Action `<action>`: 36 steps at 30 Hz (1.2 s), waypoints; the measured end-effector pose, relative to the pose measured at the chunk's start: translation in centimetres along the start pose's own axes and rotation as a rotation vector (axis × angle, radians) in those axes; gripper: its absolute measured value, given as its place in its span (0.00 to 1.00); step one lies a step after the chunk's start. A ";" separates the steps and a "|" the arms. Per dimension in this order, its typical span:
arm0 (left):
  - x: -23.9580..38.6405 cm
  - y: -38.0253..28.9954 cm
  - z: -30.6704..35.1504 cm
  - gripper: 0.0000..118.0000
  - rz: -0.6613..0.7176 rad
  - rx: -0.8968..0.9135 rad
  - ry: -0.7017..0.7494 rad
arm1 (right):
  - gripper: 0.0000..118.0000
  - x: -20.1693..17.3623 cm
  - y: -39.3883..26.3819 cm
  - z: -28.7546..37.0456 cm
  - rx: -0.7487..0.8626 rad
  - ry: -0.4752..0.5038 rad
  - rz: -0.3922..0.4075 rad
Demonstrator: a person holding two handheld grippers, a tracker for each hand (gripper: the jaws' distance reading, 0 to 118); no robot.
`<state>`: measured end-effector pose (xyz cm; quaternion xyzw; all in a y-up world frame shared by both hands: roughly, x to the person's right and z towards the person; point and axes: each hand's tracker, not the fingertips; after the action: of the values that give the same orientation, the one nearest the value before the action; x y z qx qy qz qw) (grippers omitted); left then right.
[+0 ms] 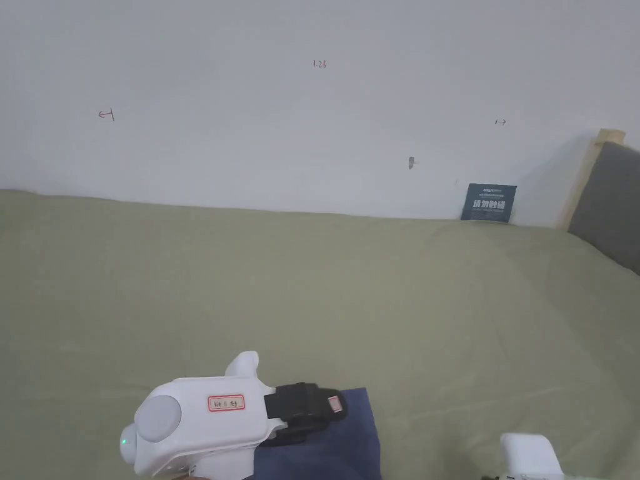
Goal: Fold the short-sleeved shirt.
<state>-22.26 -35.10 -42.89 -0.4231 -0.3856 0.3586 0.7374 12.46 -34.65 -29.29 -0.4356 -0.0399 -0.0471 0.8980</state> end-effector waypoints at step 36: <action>-11.0 0.9 11.8 0.01 0.051 0.109 0.085 | 0.05 -13.4 6.5 -10.5 -0.191 0.140 0.045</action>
<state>-37.67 -40.07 -42.57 -0.4069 -0.3229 0.3796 0.7655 0.23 -38.24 -42.32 -0.5156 0.0372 -0.0608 0.8539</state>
